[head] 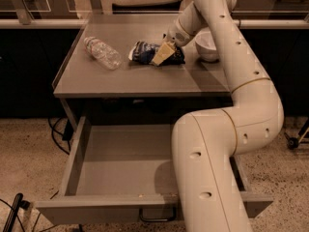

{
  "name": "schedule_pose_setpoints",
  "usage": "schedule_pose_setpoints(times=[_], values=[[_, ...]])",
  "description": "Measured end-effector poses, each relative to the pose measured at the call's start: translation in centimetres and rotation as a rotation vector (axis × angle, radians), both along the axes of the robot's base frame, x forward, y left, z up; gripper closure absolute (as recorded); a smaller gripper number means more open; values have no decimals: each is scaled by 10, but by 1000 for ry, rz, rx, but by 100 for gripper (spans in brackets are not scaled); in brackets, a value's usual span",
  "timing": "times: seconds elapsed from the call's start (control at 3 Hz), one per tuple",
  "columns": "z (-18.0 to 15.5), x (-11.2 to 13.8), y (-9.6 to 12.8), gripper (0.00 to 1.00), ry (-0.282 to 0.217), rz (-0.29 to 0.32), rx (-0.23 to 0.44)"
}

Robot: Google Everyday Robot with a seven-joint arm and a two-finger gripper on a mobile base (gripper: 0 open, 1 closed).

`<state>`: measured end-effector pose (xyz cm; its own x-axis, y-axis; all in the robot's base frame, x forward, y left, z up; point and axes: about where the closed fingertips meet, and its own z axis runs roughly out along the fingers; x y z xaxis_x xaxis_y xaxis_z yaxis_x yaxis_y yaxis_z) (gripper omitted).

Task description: Place blue chip bag into top drawer

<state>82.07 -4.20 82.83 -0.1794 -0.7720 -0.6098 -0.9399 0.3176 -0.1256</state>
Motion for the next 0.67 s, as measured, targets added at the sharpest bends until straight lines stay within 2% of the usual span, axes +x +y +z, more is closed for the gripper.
schedule_pose_setpoints(times=[0.33, 0.67], values=[[4, 0, 1, 100, 0, 0, 0], [34, -18, -47, 100, -27, -26, 49]])
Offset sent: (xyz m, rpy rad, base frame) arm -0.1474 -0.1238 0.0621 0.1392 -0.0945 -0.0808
